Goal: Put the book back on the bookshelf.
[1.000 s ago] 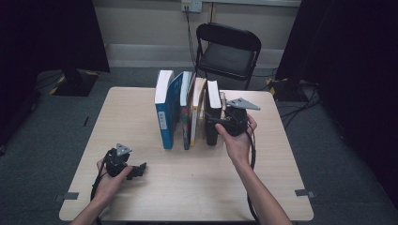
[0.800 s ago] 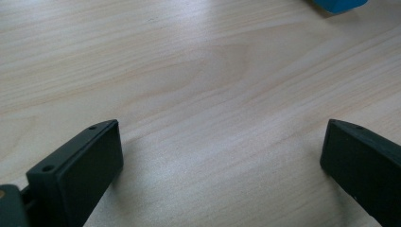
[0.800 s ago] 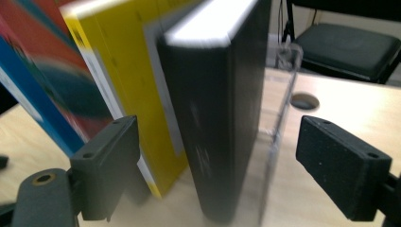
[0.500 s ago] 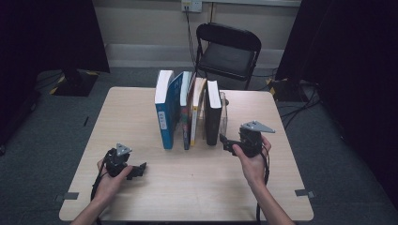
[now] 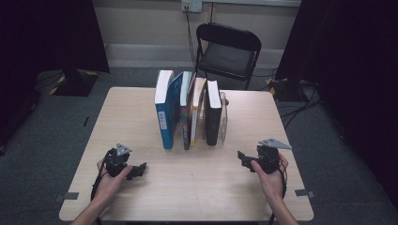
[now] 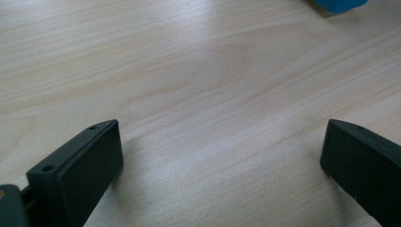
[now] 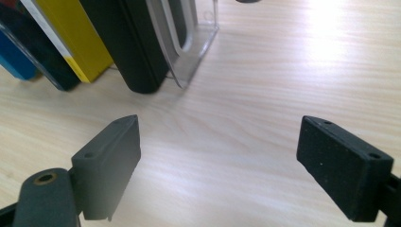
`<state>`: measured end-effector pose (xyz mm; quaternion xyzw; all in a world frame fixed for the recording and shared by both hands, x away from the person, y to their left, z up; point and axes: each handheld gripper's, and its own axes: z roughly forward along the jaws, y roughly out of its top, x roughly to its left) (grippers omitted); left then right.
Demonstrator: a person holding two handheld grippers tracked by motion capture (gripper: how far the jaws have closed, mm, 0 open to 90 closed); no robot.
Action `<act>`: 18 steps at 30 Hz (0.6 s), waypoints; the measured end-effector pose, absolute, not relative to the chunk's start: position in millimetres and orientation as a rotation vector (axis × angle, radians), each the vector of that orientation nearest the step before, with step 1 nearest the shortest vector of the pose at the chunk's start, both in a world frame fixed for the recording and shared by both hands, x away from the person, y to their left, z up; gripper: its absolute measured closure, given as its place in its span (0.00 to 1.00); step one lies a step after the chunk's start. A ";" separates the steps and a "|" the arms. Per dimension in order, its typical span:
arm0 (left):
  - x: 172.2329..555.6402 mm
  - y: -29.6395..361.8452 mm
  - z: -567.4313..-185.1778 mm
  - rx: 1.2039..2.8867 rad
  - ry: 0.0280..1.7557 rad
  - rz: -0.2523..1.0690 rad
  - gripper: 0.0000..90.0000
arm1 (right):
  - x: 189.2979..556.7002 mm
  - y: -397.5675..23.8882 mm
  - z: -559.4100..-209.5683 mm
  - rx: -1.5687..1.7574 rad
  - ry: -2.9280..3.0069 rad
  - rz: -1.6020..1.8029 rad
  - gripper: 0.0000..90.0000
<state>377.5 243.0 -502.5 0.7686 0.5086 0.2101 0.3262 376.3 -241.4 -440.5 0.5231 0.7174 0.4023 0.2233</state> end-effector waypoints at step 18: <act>377.2 243.7 -502.4 2.016 1.332 0.547 0.00 | 371.1 -289.2 -495.2 1.515 2.041 0.830 0.15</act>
